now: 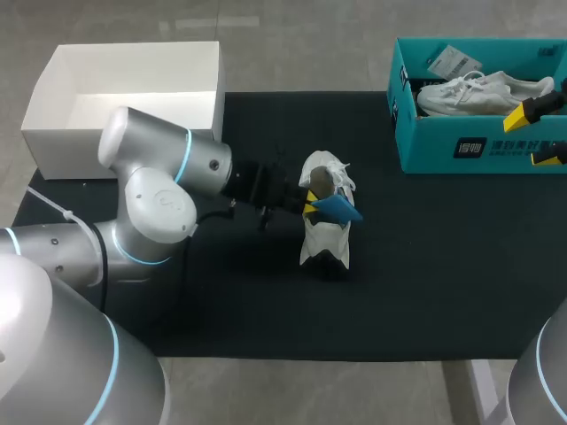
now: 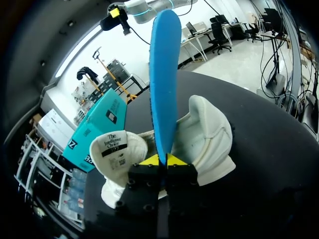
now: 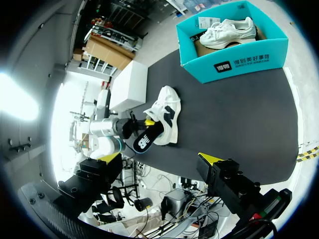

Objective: Take the shoe out of the shoebox, open the shoe tongue, remove and reinsert the insole, then place the shoe into the shoebox

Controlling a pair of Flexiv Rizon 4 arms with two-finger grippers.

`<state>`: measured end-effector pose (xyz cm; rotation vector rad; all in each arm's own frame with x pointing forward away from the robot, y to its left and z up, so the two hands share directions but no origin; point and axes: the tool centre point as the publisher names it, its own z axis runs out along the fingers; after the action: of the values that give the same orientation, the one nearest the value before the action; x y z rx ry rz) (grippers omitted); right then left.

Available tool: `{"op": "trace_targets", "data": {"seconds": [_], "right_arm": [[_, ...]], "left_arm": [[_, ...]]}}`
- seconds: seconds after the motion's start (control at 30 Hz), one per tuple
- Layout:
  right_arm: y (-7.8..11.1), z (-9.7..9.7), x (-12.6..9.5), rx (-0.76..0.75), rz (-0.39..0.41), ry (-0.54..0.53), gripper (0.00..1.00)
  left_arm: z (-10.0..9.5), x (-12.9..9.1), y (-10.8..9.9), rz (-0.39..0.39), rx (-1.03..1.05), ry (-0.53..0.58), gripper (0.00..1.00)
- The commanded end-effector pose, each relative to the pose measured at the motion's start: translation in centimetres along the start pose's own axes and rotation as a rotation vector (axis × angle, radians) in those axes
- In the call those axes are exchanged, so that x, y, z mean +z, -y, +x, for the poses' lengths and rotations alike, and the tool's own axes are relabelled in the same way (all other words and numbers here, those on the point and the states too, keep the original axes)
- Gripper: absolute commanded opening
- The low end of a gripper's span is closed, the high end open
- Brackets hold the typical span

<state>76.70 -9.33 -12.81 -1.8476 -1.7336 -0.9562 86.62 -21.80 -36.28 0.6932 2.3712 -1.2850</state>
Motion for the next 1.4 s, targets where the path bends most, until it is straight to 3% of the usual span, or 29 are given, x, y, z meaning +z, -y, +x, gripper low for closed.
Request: {"op": "trace_targets", "data": {"seconds": [0.03, 0.13, 0.2, 0.23, 0.5, 0.63, 0.7, 0.73, 0.77, 1.4], "right_arm": [[0.1, 0.0, 0.1, 0.002, -0.001, 0.003, 1.0], [0.1, 0.0, 0.1, 0.002, -0.001, 0.003, 1.0], [0.1, 0.0, 0.1, 0.002, -0.001, 0.003, 1.0], [0.1, 0.0, 0.1, 0.002, -0.001, 0.003, 1.0], [0.1, 0.0, 0.1, 0.002, -0.001, 0.003, 1.0], [0.1, 0.0, 0.1, 0.002, -0.001, 0.003, 1.0], [0.1, 0.0, 0.1, 0.002, -0.001, 0.003, 1.0], [0.1, 0.0, 0.1, 0.002, -0.001, 0.003, 1.0], [0.1, 0.0, 0.1, 0.002, -0.001, 0.003, 1.0], [0.1, 0.0, 0.1, 0.002, -0.001, 0.003, 1.0]], "left_arm": [[-0.2, 0.5, -0.2, -0.01, -0.004, -0.005, 0.0], [-0.1, 0.0, 0.5, 0.001, 0.003, -0.004, 0.02], [0.0, -0.2, 0.9, 0.007, 0.008, -0.011, 0.36], [0.1, -0.3, 1.1, 0.02, 0.009, -0.012, 0.45], [0.4, -0.9, 3.2, 0.051, 0.045, -0.021, 0.41], [0.6, -1.3, 4.0, 0.057, 0.063, -0.027, 0.32], [0.7, -1.4, 4.3, 0.057, 0.069, -0.032, 0.21], [0.8, -1.5, 4.4, 0.055, 0.072, -0.039, 0.04], [0.9, -1.4, 4.4, 0.053, 0.074, -0.047, 0.0], [0.2, 0.6, 1.7, -0.125, 0.118, -0.064, 0.0]]}}
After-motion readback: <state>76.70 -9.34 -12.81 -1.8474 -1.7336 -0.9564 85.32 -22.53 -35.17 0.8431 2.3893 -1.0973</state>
